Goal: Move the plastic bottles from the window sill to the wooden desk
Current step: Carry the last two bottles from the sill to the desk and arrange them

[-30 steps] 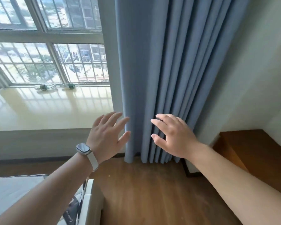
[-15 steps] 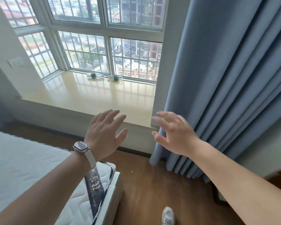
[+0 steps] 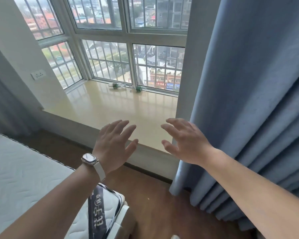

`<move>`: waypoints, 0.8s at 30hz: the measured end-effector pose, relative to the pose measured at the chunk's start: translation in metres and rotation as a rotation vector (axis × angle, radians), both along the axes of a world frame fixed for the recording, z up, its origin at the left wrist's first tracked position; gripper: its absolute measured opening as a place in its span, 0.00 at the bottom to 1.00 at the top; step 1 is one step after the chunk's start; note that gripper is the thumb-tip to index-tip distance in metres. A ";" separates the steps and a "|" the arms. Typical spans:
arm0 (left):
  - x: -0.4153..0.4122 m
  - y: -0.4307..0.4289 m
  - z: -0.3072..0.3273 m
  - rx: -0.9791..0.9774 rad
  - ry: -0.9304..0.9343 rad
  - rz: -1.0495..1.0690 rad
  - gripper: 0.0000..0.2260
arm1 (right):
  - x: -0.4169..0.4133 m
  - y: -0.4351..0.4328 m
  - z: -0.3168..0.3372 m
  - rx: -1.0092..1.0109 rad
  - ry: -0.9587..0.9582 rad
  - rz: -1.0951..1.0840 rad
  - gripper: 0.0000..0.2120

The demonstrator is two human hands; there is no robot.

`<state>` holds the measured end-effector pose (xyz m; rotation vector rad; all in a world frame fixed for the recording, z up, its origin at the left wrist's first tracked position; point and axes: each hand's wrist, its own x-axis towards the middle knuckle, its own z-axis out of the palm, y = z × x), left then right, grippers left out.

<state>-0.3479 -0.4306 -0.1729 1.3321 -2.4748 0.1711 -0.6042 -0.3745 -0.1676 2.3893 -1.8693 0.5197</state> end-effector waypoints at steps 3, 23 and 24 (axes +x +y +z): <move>-0.035 -0.023 0.006 0.001 0.001 0.027 0.24 | -0.035 -0.030 0.002 0.010 -0.005 0.034 0.26; -0.028 -0.109 0.012 0.024 -0.002 0.298 0.25 | -0.044 -0.176 0.009 0.055 0.002 0.256 0.28; -0.023 -0.117 0.010 0.023 0.010 0.310 0.25 | -0.040 -0.185 0.007 0.066 0.015 0.261 0.29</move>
